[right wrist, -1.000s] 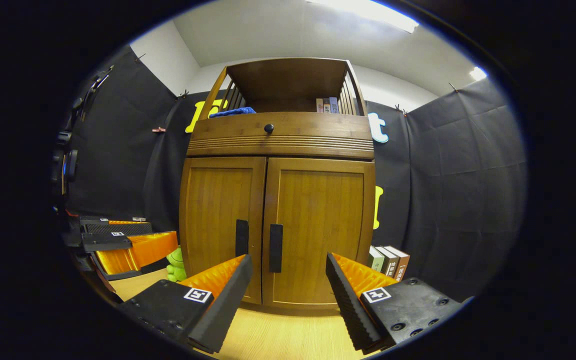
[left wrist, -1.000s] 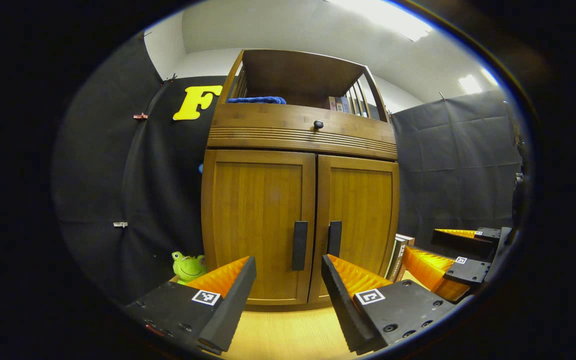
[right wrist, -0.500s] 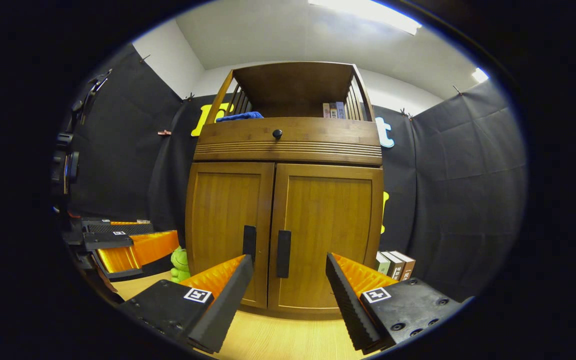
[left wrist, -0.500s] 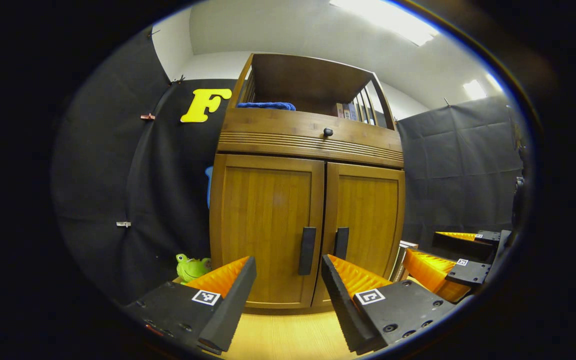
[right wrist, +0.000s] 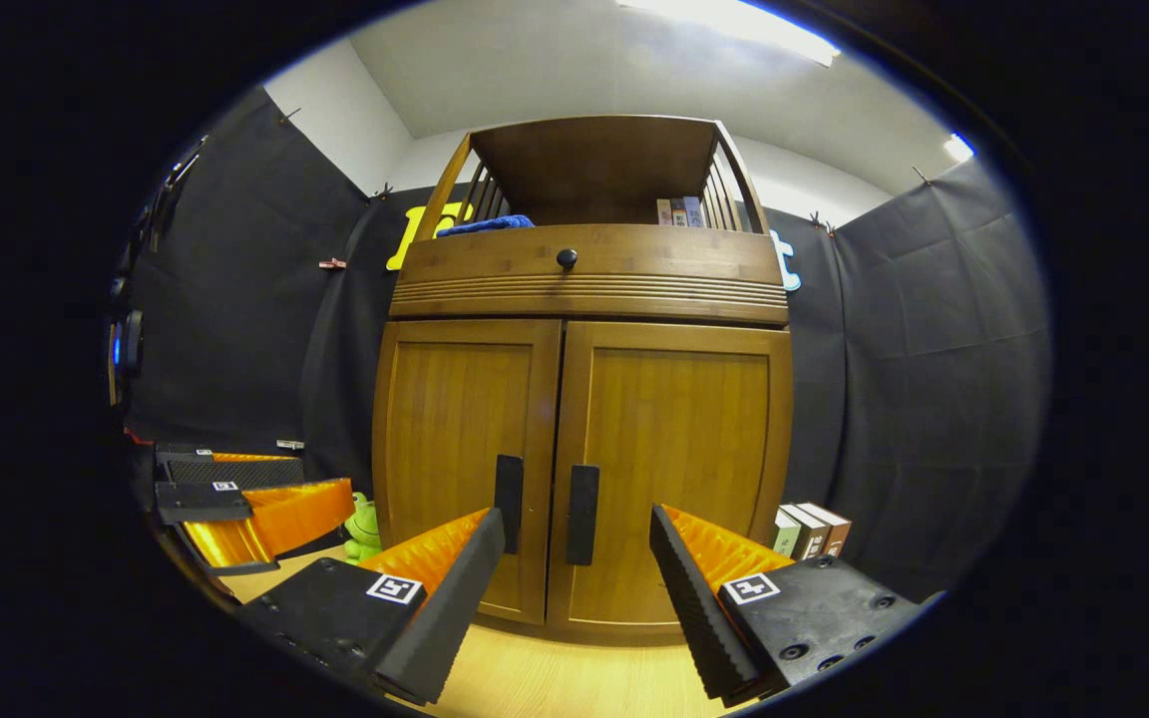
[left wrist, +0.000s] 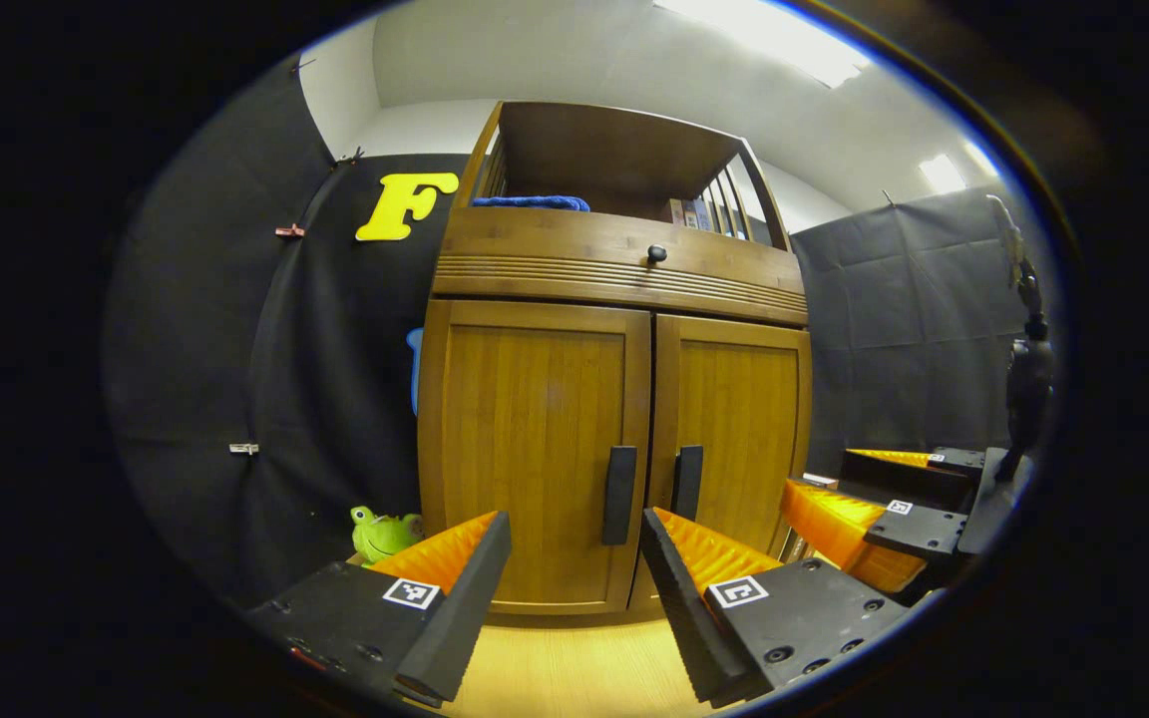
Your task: Open the right door of the double-door shoe cabinet with the right hand, and open the left door with the left hand.
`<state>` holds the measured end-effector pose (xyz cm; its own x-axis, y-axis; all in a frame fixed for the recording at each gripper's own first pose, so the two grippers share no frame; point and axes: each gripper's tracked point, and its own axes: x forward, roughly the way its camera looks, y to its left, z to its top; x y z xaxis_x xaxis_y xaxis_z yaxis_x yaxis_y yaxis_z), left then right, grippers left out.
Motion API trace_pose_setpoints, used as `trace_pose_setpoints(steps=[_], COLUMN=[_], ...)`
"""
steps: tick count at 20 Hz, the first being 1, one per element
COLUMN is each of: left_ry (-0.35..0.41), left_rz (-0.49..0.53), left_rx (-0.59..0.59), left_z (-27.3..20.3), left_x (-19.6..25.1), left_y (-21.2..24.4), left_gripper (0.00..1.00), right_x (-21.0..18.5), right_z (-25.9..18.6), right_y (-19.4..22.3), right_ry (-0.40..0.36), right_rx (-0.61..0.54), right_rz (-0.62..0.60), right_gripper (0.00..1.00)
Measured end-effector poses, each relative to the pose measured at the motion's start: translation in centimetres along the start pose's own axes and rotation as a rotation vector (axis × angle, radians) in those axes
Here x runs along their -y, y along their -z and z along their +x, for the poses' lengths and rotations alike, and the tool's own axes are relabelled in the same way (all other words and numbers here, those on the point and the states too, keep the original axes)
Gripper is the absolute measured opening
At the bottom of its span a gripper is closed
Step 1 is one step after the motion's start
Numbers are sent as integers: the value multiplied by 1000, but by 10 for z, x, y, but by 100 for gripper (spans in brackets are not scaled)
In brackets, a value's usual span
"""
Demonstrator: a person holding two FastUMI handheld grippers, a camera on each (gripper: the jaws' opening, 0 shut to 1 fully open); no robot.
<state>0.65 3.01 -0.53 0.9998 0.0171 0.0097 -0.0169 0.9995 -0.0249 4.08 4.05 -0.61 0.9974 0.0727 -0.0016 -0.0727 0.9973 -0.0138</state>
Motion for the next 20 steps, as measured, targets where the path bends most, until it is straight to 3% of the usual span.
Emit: trace_pose_setpoints(steps=[7,12,20], left_ry=[6,4,-9], left_rz=[7,16,34], left_rx=[7,39,19], left_z=[-5,-8,1], left_x=[-9,-16,-21], left_y=[-2,-2,8], left_gripper=[83,83,83], right_x=[-10,1,10], right_z=[54,100,146], right_y=[12,35,65], right_ry=[5,69,107], right_rx=[11,-10,-67], right_rz=[28,28,32], right_gripper=[94,93,92])
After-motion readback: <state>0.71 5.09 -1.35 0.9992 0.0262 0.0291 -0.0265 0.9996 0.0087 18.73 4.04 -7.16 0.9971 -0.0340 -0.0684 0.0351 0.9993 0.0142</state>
